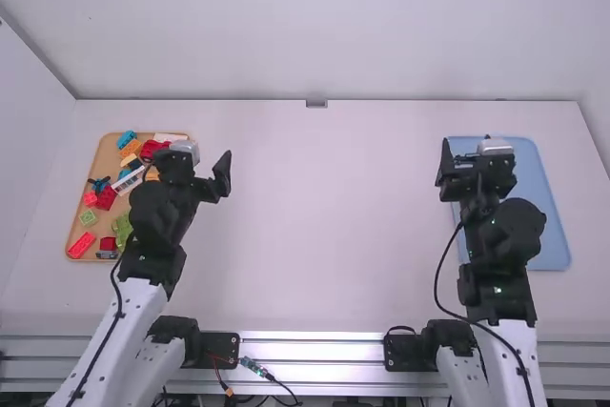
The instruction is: Assemble lego blocks to make yellow taxi
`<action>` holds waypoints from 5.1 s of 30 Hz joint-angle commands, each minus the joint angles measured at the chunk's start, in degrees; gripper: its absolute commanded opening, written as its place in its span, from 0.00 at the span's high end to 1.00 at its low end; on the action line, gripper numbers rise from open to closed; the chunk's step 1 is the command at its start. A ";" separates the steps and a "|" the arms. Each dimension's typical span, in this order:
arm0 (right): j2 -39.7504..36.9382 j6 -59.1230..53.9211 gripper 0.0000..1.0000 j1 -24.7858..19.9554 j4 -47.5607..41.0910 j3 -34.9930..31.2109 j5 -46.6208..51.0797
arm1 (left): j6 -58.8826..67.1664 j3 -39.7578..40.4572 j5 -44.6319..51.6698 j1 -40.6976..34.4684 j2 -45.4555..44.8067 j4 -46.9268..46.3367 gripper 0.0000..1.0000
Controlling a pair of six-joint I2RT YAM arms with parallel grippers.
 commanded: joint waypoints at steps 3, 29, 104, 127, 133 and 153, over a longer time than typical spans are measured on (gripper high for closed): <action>4.85 0.00 0.24 0.04 -0.11 1.70 -0.04 | -0.13 1.62 1.29 -0.39 3.65 -0.44 0.08; 25.24 0.46 0.01 0.00 2.46 4.59 -1.97 | -13.92 1.64 -5.81 -0.39 10.17 0.26 0.01; 47.05 -8.58 0.01 0.39 -18.76 21.53 -9.29 | -66.49 66.23 -8.07 19.87 71.78 -69.20 0.13; 47.07 -8.56 0.01 0.37 -18.76 21.53 -9.29 | -69.00 61.79 -12.15 19.85 71.78 -66.38 0.12; 47.07 -8.54 0.00 0.37 -18.74 21.53 -9.29 | -69.18 59.41 -11.87 19.87 71.78 -63.71 0.16; 47.07 -8.54 0.01 0.37 -18.81 21.53 -9.29 | -72.15 54.66 -14.01 21.05 71.78 -58.58 0.16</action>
